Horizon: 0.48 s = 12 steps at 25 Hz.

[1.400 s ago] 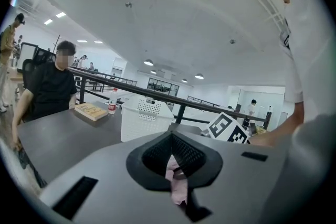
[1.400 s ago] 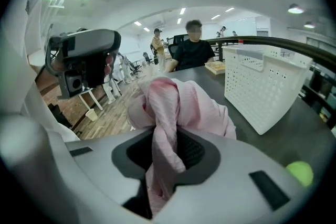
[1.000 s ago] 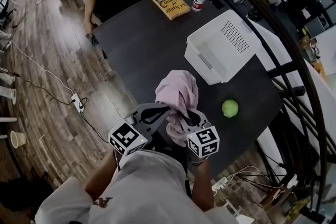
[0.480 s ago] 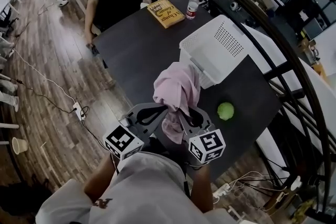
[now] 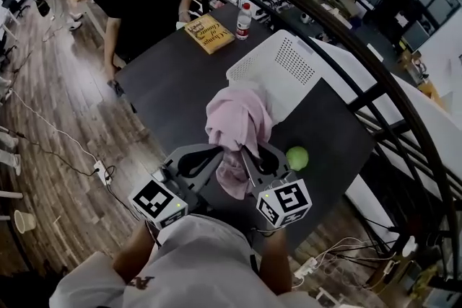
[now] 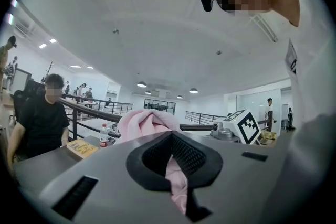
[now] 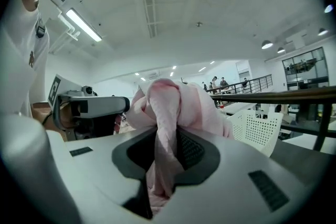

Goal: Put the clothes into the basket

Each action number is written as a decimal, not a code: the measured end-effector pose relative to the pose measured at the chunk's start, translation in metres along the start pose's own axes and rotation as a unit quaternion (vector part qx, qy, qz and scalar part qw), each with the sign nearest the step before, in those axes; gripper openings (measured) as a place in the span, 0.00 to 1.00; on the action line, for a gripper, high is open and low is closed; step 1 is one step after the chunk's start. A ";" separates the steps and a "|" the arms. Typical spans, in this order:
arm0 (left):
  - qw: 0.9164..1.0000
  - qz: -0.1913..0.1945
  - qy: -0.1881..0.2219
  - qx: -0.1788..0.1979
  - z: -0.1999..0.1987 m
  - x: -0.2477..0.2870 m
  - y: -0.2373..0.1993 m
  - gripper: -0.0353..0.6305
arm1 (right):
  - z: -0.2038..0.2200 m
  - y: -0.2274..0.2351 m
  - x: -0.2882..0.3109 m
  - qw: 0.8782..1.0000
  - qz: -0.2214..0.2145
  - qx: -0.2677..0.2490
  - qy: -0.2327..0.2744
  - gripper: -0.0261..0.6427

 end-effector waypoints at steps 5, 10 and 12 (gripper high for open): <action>0.999 0.030 0.003 0.012 -0.014 0.014 -0.006 0.06 | -0.020 0.012 0.000 0.999 0.027 -0.001 0.027 0.17; 0.996 0.083 0.036 0.019 -0.027 0.038 -0.024 0.06 | -0.042 0.026 0.007 0.996 0.067 0.004 0.058 0.17; 0.995 0.101 0.021 0.019 -0.031 0.048 -0.035 0.06 | -0.051 0.032 0.015 0.994 0.082 0.003 0.065 0.17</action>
Point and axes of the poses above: the fingertips, and each gripper's own axes: x forward along the fingers, y to its right, z out of its underside, the point moved 9 cm from there along -x, backward along the fingers, and after that the axes turned 2 degrees about -x, right-handed, at the moved point
